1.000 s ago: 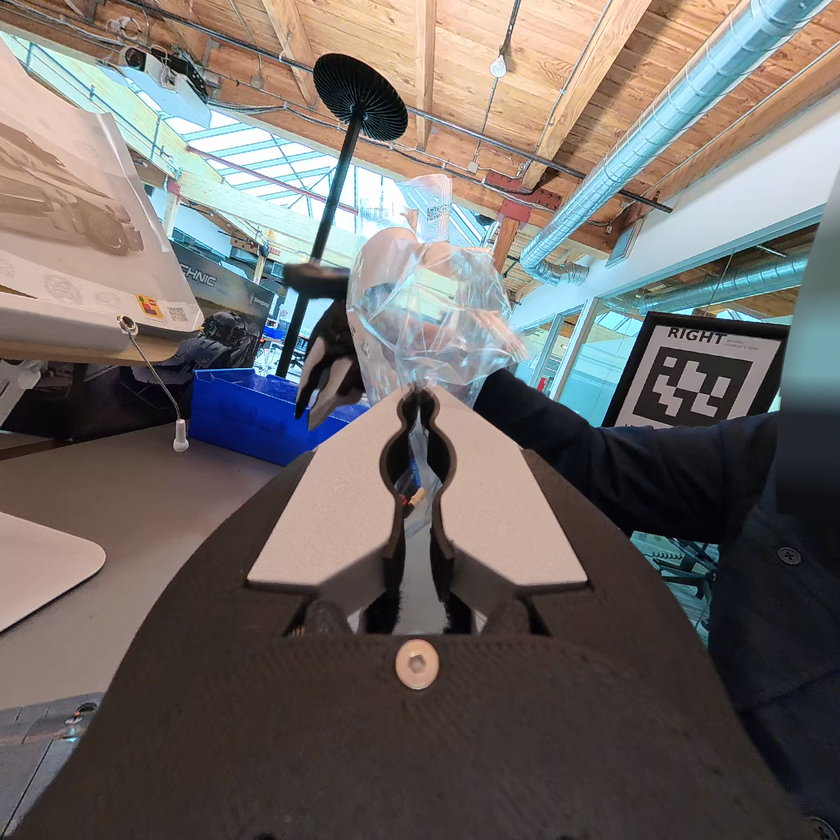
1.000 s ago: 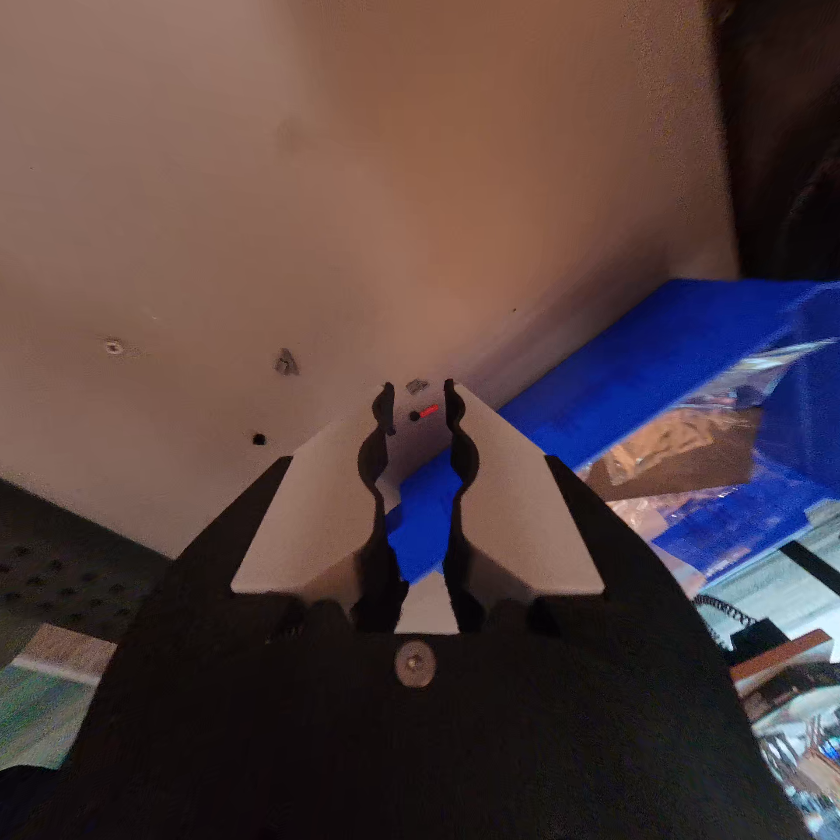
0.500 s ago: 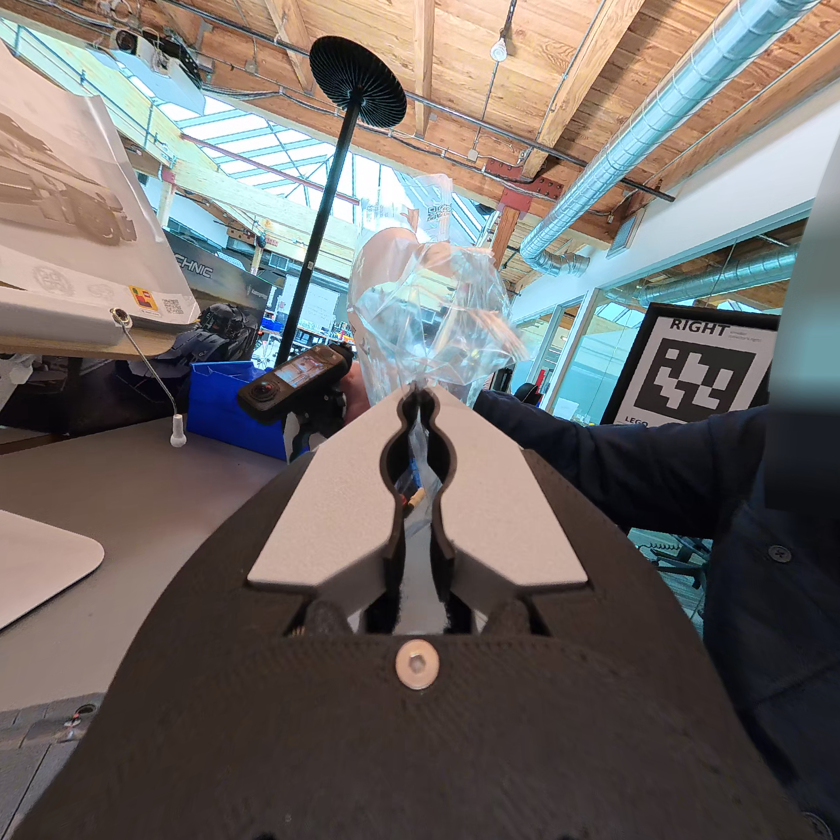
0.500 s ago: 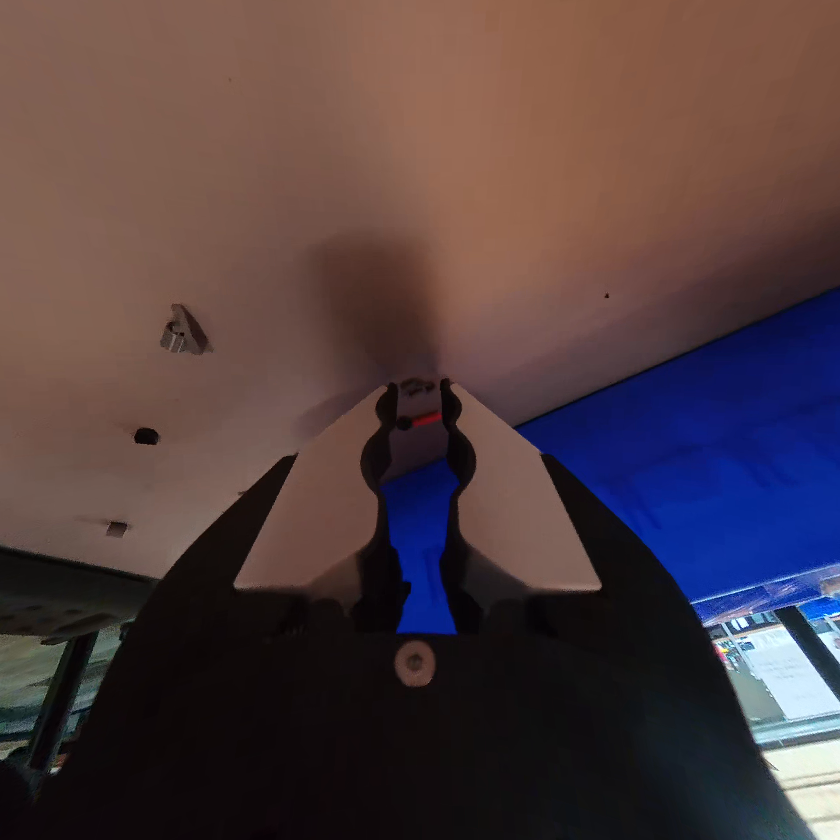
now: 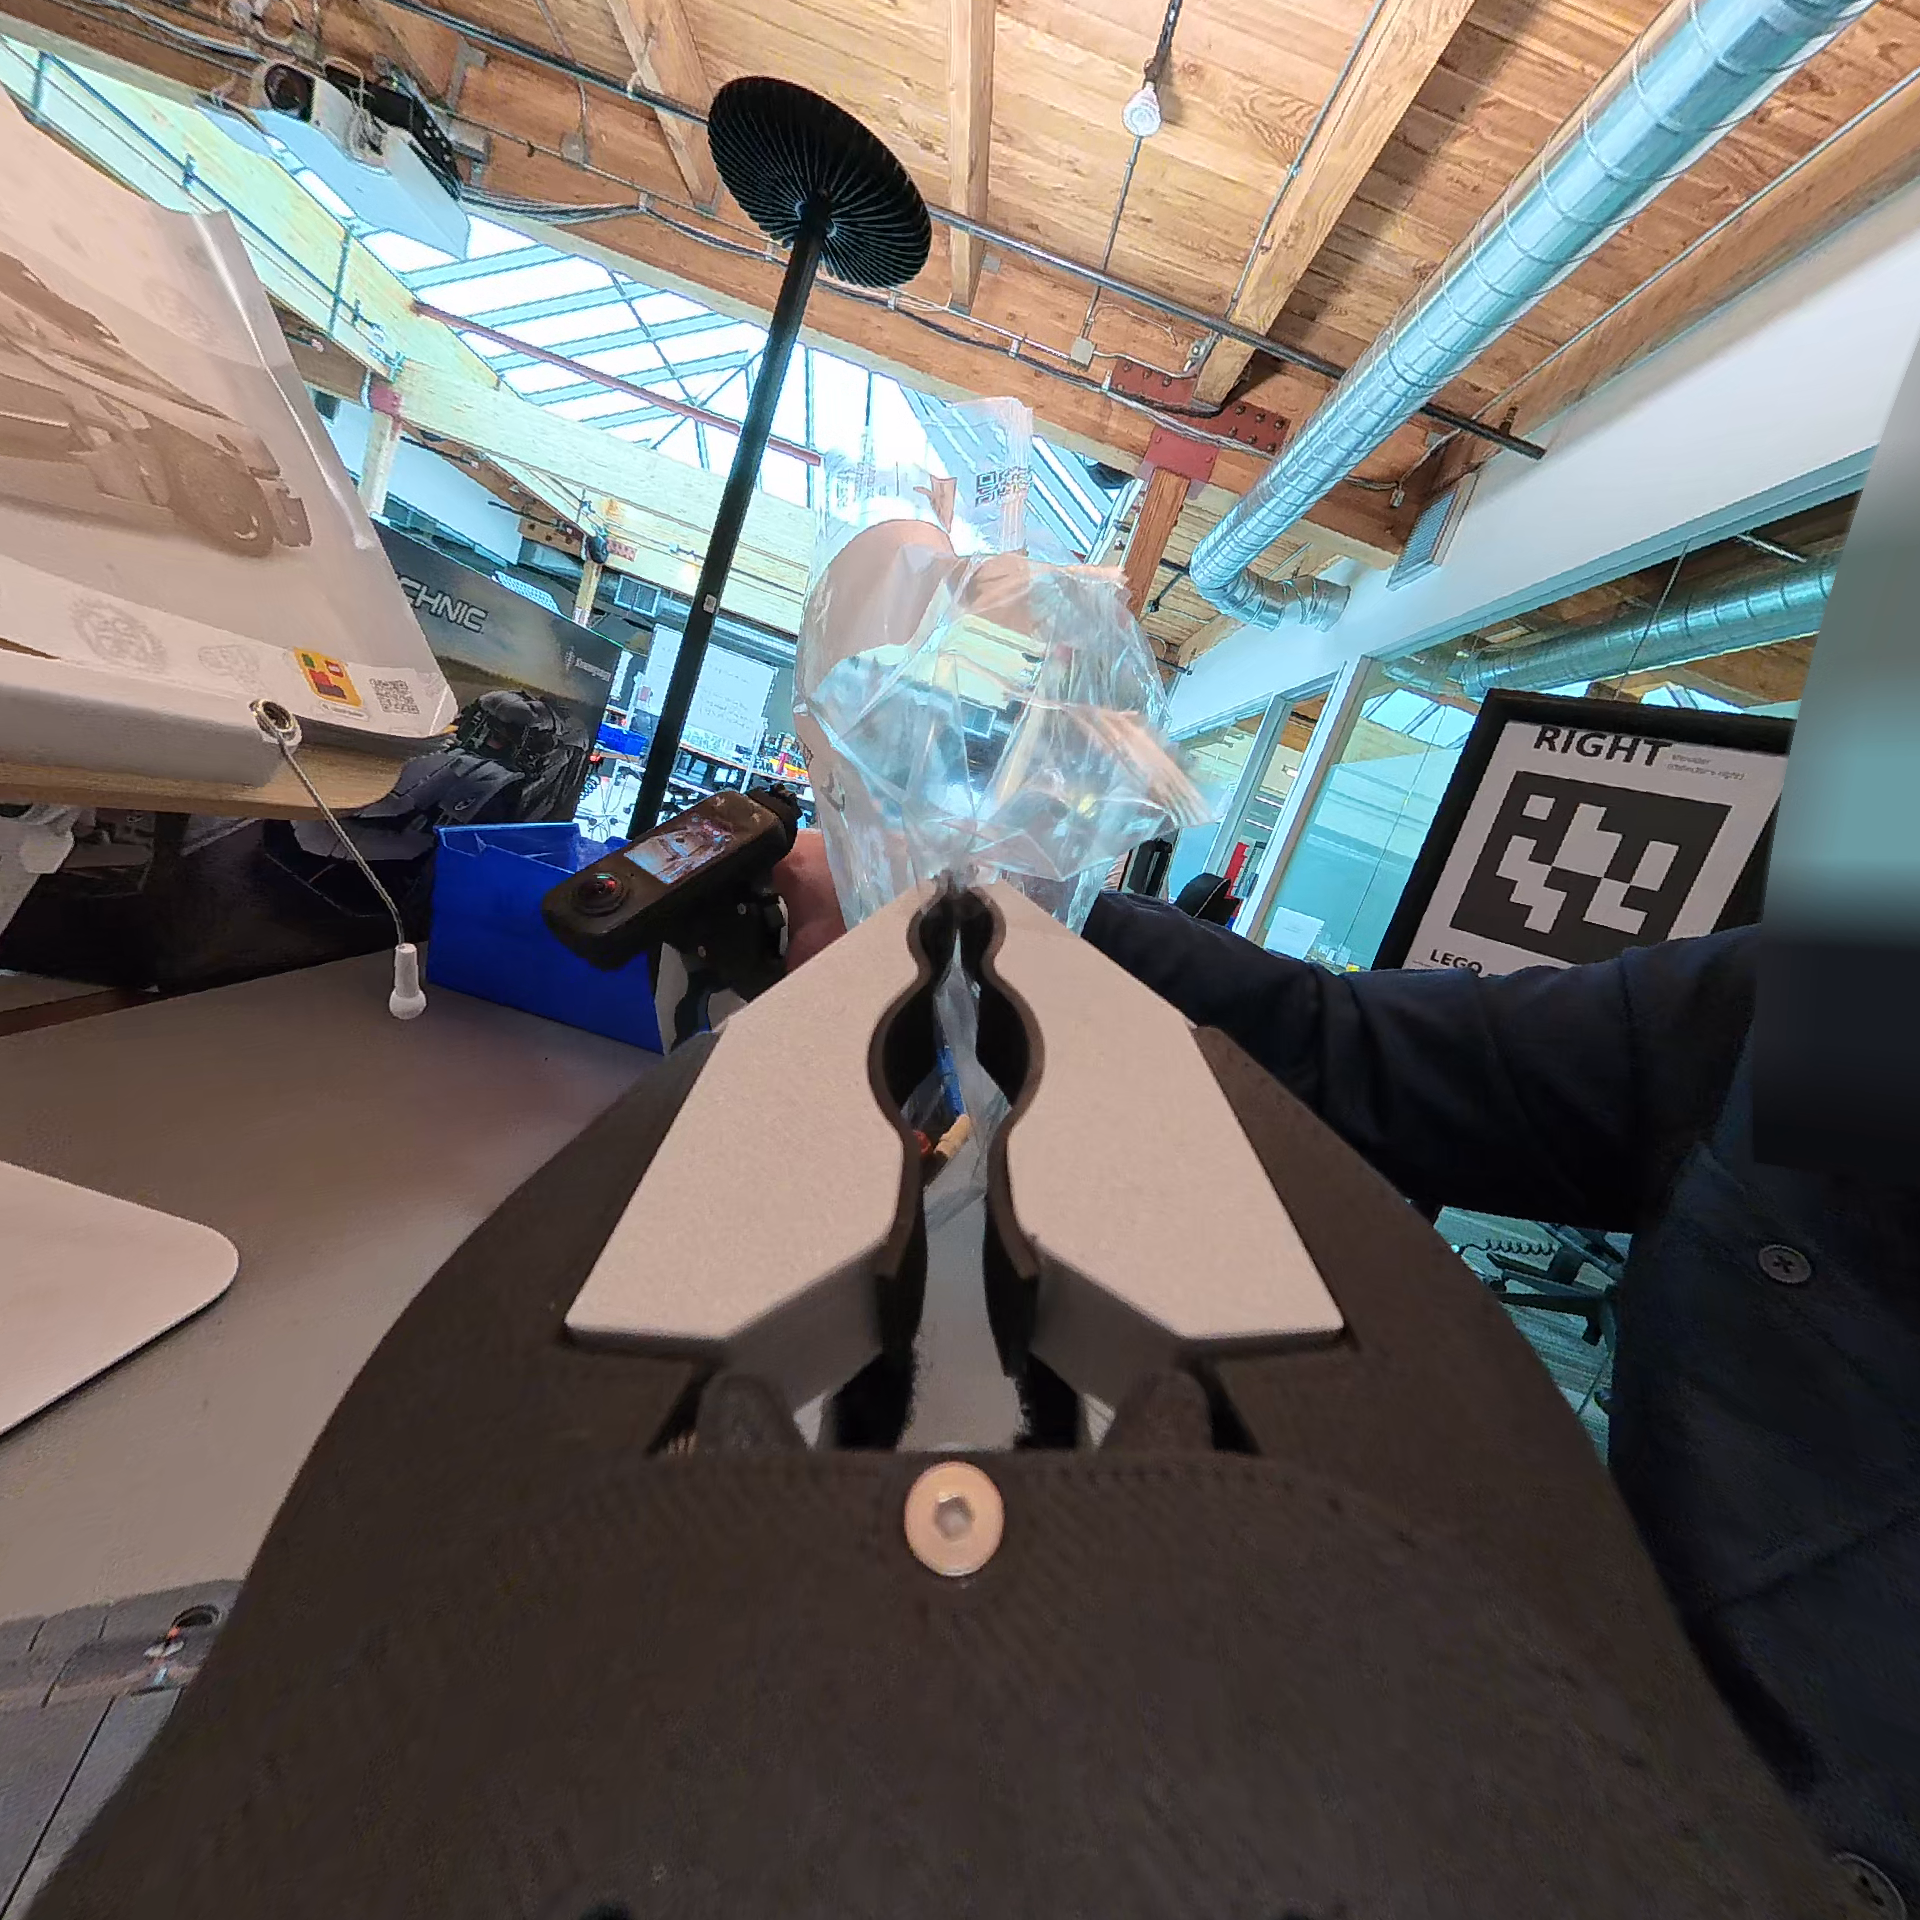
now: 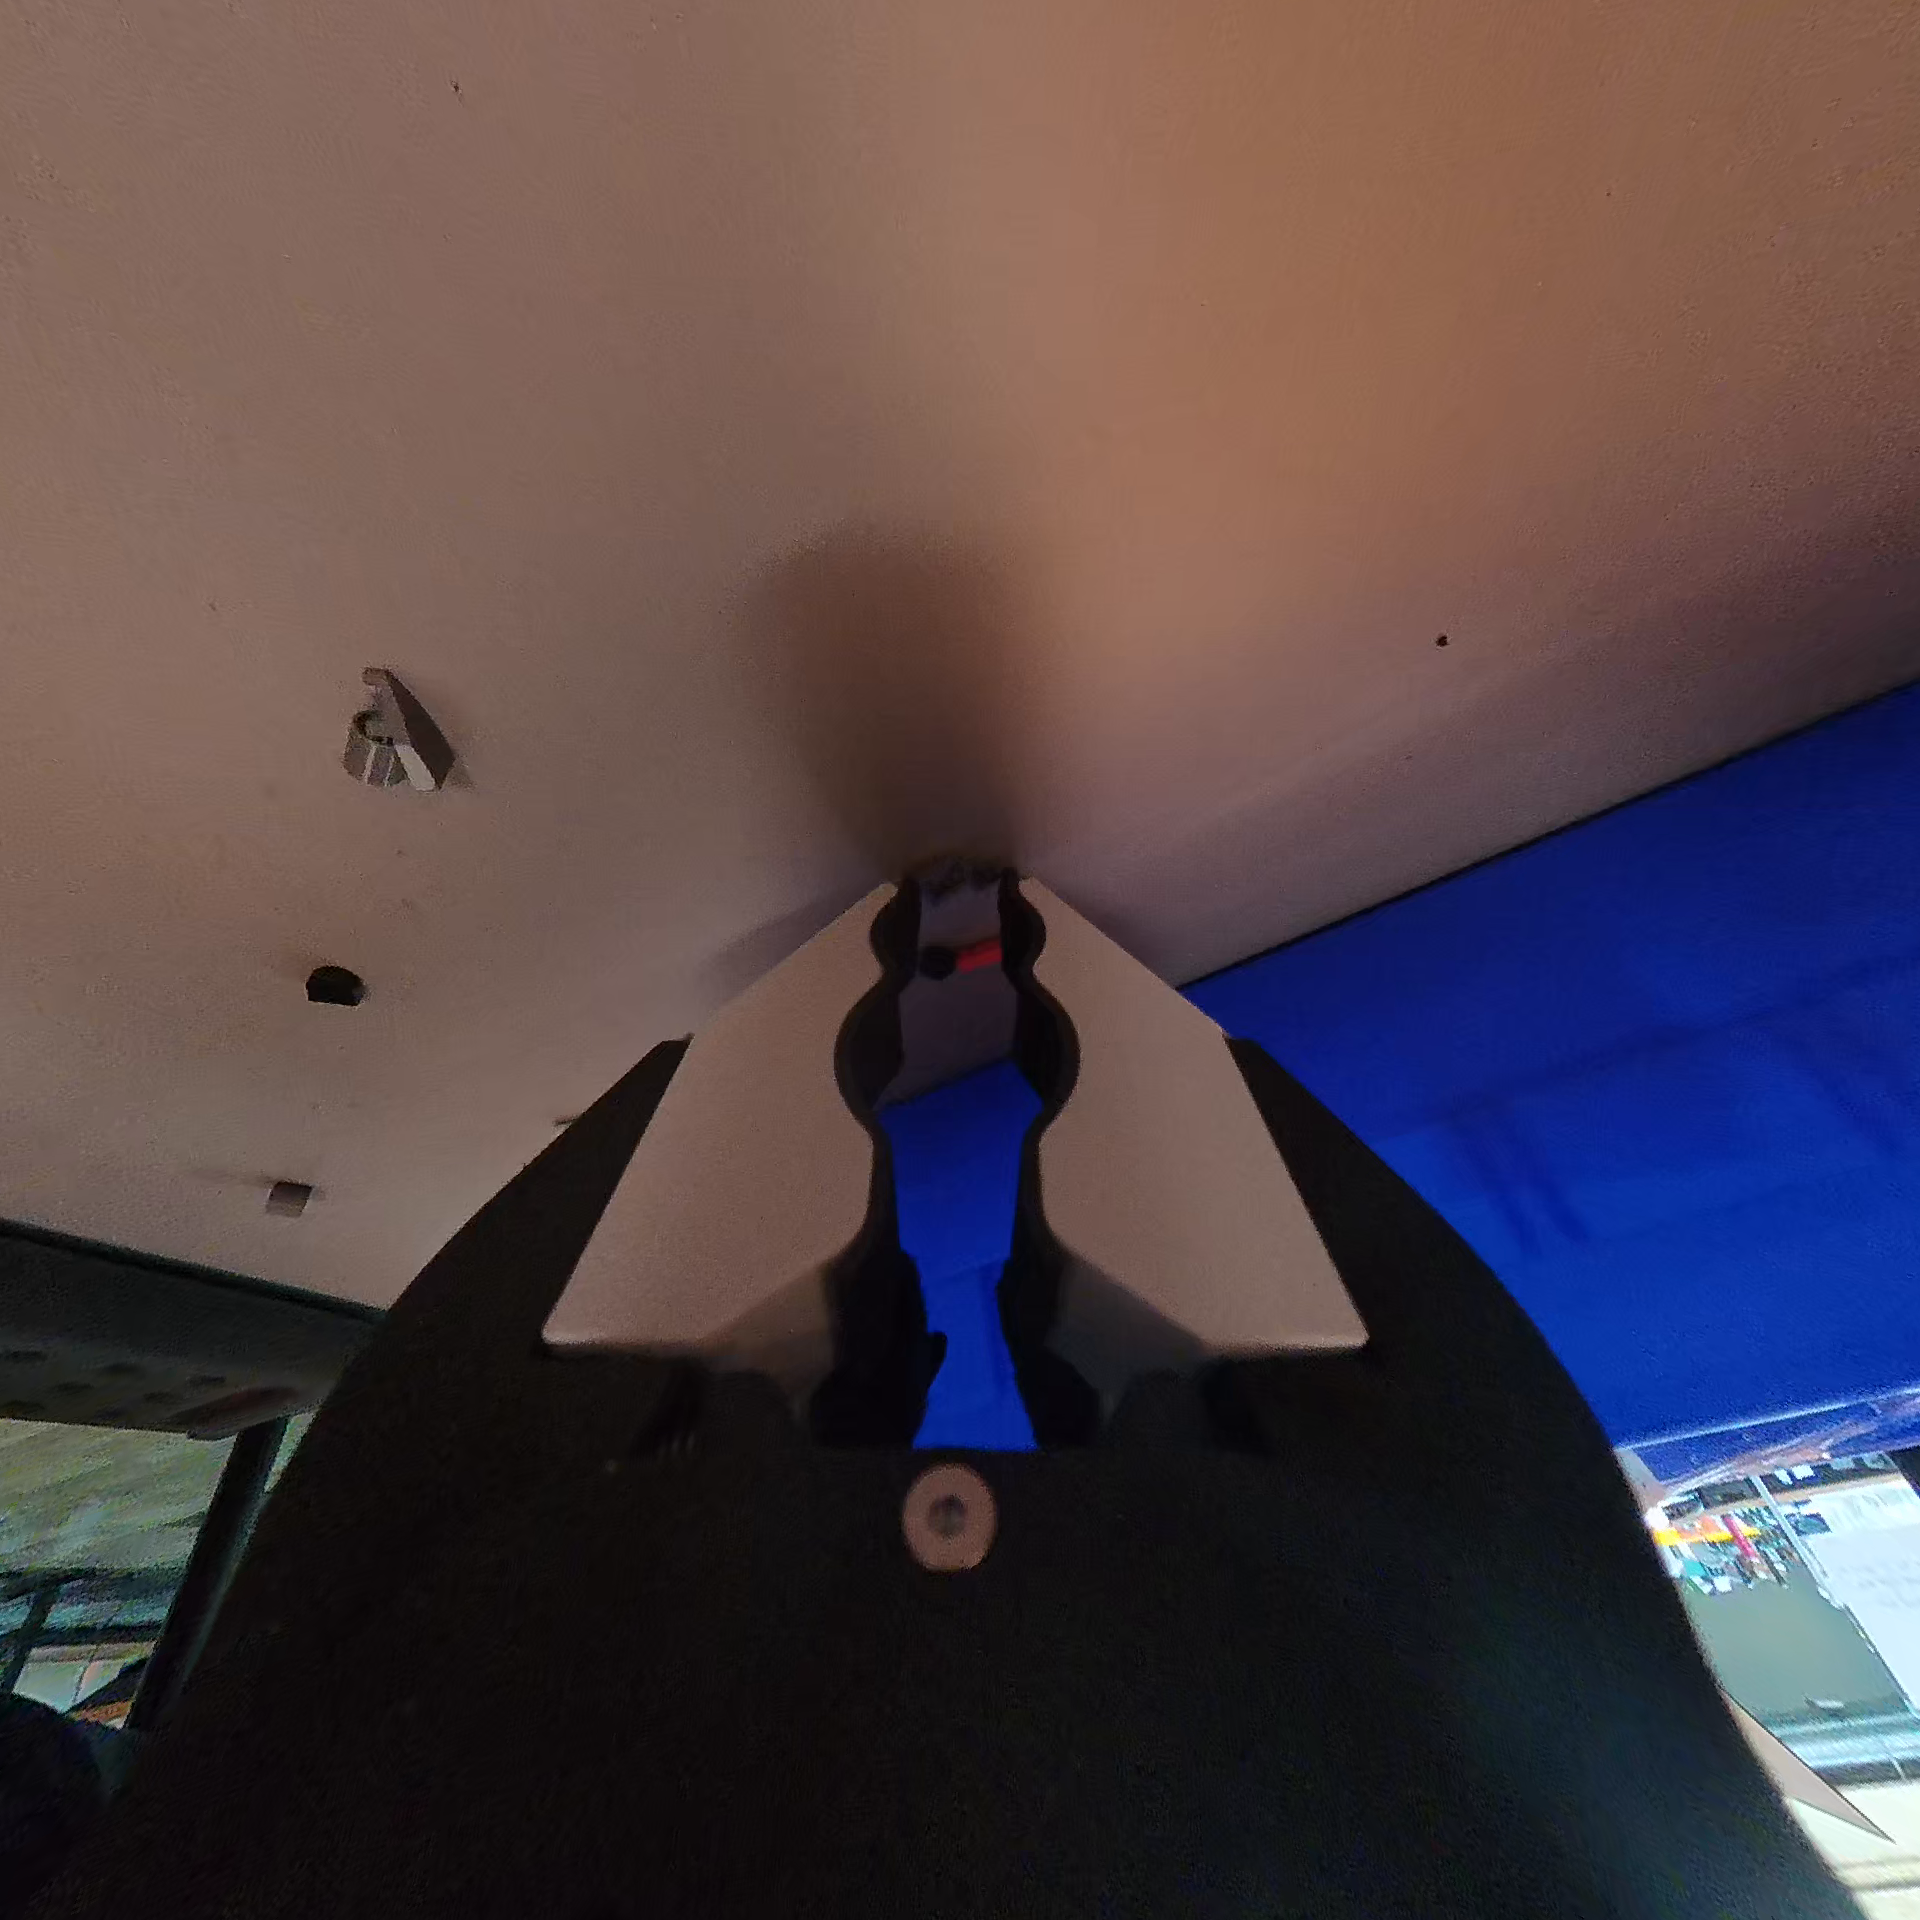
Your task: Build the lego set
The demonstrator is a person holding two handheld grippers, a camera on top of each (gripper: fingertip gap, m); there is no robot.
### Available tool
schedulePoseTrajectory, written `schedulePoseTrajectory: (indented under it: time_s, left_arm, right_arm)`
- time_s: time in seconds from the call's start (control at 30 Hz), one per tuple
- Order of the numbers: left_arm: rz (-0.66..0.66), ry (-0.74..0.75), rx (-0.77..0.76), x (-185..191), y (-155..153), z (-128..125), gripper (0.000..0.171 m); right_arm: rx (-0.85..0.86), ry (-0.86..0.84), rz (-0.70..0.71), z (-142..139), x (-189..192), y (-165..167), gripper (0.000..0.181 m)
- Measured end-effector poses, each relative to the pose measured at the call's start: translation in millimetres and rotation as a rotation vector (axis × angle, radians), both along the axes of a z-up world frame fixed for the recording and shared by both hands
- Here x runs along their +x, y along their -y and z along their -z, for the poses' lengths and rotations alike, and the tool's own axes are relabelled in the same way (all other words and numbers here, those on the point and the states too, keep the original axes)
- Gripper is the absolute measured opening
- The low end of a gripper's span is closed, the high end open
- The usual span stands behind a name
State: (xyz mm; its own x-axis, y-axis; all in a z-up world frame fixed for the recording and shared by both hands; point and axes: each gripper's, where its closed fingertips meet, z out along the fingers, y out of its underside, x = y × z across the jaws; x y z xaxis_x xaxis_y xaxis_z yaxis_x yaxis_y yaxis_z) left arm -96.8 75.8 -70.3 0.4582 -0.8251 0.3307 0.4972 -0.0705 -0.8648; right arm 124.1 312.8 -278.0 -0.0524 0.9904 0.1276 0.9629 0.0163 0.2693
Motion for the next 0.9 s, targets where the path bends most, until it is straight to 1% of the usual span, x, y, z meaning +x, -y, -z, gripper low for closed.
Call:
schedulePoseTrajectory:
  time_s: [0.13, 0.17, 0.27, 0.37, 0.4, 0.43, 0.47, 0.57, 0.67, 0.77, 0.9]
  left_arm:
    - [0.001, -0.001, -0.001, 0, 0, 0, 0.0]
    - [0.001, 0.0, -0.002, 0, 0, 1, 0.0]
    - [0.001, -0.001, -0.003, 0, -1, 1, 0.0]
    - [0.002, -0.001, -0.004, 1, -1, 1, 0.0]
    - [0.002, -0.002, -0.004, 1, -1, 1, 0.0]
    - [0.002, -0.002, -0.004, 1, -1, 1, 0.0]
    - [0.001, 0.0, -0.004, 0, -1, 1, 0.0]
    - [-0.003, 0.003, 0.0, -1, 0, 0, 0.0]
    - [-0.002, 0.005, 0.001, -1, 0, 0, 0.0]
    - [0.003, 0.0, -0.002, 1, 0, 1, 0.0]
    - [0.002, 0.002, -0.001, 1, 0, 0, 0.0]
  right_arm:
    - [0.0, -0.027, 0.007, -2, 0, 0, 0.013]
    - [0.008, -0.048, 0.005, -6, -2, -1, 0.0]
    - [-0.013, -0.155, 0.005, -24, -13, 6, 0.0]
    - [-0.027, -0.204, 0.021, -37, -17, 14, 0.0]
    - [-0.045, -0.25, 0.039, -42, -24, 20, 0.003]
    - [-0.061, -0.277, 0.053, -45, -29, 26, 0.01]
    - [-0.07, -0.29, 0.038, -47, -31, 32, 0.013]
    - [-0.112, -0.366, -0.037, -43, -45, 53, 0.02]
    - [-0.095, -0.343, -0.045, -28, -42, 55, 0.028]
    - [-0.102, -0.338, -0.055, -16, -43, 58, 0.026]
    - [-0.108, -0.357, -0.059, -13, -48, 59, 0.022]
